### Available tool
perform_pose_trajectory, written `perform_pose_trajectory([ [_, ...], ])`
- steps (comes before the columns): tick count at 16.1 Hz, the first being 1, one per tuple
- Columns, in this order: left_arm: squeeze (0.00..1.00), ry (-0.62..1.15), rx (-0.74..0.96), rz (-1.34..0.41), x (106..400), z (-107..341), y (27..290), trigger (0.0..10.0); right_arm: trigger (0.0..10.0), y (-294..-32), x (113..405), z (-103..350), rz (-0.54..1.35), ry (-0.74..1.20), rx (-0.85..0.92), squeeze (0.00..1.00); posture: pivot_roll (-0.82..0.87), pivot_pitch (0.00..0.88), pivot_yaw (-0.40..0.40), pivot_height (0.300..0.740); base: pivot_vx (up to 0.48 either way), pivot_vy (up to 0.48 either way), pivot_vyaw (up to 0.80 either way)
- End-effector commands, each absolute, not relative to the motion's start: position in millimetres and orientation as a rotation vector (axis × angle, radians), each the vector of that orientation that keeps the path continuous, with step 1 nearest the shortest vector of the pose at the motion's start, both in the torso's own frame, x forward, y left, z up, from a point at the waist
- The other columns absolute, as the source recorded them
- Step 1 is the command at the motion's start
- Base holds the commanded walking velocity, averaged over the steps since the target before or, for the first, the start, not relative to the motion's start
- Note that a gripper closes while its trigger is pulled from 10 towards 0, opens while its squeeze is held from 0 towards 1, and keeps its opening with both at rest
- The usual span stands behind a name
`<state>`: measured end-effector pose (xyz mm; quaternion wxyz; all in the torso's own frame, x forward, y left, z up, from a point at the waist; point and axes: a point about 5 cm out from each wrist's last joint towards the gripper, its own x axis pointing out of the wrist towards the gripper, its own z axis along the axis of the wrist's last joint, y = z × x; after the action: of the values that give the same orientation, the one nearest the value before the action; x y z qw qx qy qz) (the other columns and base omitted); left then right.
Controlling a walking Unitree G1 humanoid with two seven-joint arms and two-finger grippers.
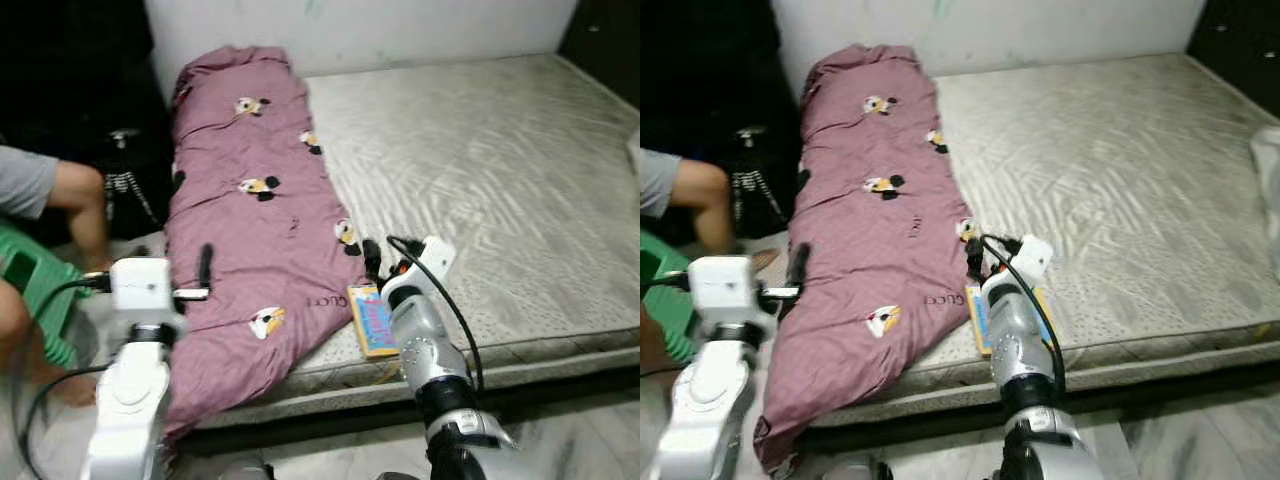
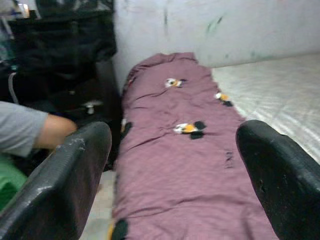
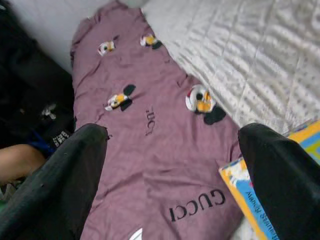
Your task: Clean up the room
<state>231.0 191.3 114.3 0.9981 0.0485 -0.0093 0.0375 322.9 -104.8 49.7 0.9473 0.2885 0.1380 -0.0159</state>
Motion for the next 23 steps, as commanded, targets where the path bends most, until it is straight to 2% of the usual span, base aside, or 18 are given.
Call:
perform_pose_trajectory([
  [1, 0.0, -0.016, 0.111, 0.078, 229, 118, 197, 10.0, 10.0, -75, 340, 70, 0.011, 0.247, 0.692, 0.0, 0.13, 0.0, 0.086, 0.74, 0.0, 0.0, 0.0],
  [2, 0.0, -0.021, 0.124, 0.061, 232, 122, 197, 10.0, 10.0, -69, 349, 76, 0.024, 0.265, 0.777, 0.0, 0.16, 0.0, 0.111, 0.74, 0.0, 0.0, 0.0],
  [4, 0.0, -0.037, 0.134, 0.027, 238, 128, 193, 10.0, 10.0, -65, 356, 82, 0.063, 0.264, 0.81, 0.0, 0.17, 0.0, 0.129, 0.74, 0.0, 0.0, 0.0],
  [5, 0.0, -0.044, 0.138, 0.011, 241, 131, 192, 10.0, 10.0, -66, 355, 80, 0.062, 0.284, 0.74, 0.0, 0.17, 0.0, 0.138, 0.74, 0.0, 0.0, 0.0],
  [7, 0.0, -0.046, 0.124, -0.005, 245, 132, 191, 10.0, 10.0, -70, 356, 83, 0.095, 0.224, 0.716, 0.0, 0.11, 0.0, 0.125, 0.74, 0.0, 0.0, 0.0],
  [8, 0.0, -0.035, 0.105, -0.006, 247, 127, 188, 10.0, 10.0, -68, 357, 89, 0.19, 0.158, 0.553, 0.0, 0.07, 0.0, 0.102, 0.74, 0.0, 0.0, 0.0],
  [9, 0.0, -0.033, 0.097, -0.009, 249, 124, 184, 10.0, 10.0, -75, 353, 87, 0.236, 0.124, 0.471, 0.0, 0.05, 0.0, 0.088, 0.74, 0.0, 0.0, 0.0],
  [11, 0.0, -0.051, 0.107, -0.01, 251, 123, 180, 10.0, 10.0, -101, 347, 84, 0.282, 0.069, 0.351, 0.0, 0.01, 0.0, 0.072, 0.74, 0.0, 0.0, 0.0],
  [12, 0.0, -0.044, 0.093, -0.002, 252, 121, 180, 10.0, 10.0, -122, 346, 102, 0.373, -0.041, 0.172, 0.0, -0.02, 0.0, 0.056, 0.74, 0.0, 0.0, 0.0],
  [13, 0.0, -0.04, 0.09, -0.001, 251, 118, 179, 10.0, 10.0, -134, 344, 107, 0.384, -0.063, 0.109, 0.0, -0.02, 0.0, 0.05, 0.74, 0.0, 0.0, 0.0],
  [16, 0.0, -0.026, 0.077, -0.008, 247, 113, 181, 10.0, 10.0, -150, 329, 106, 0.436, -0.072, -0.084, 0.0, -0.05, 0.0, 0.051, 0.74, 0.0, 0.0, 0.0],
  [17, 0.0, -0.018, 0.078, -0.016, 245, 109, 183, 10.0, 10.0, -160, 313, 98, 0.467, -0.044, -0.154, 0.0, -0.07, 0.0, 0.058, 0.74, 0.0, 0.0, 0.0],
  [19, 0.0, -0.008, 0.094, -0.019, 242, 105, 182, 10.0, 10.0, -174, 291, 89, 0.493, 0.017, -0.187, 0.0, -0.08, 0.0, 0.051, 0.74, 0.0, 0.0, 0.0],
  [20, 0.0, -0.004, 0.101, -0.02, 237, 102, 180, 10.0, 10.0, -189, 273, 84, 0.414, 0.074, -0.131, 0.0, -0.07, 0.0, 0.029, 0.74, 0.0, 0.0, 0.0],
  [23, 0.0, -0.007, 0.097, 0.002, 230, 103, 178, 10.0, 10.0, -189, 249, 85, 0.227, 0.018, -0.122, 0.0, -0.05, 0.0, 0.002, 0.74, 0.0, 0.0, 0.0],
])
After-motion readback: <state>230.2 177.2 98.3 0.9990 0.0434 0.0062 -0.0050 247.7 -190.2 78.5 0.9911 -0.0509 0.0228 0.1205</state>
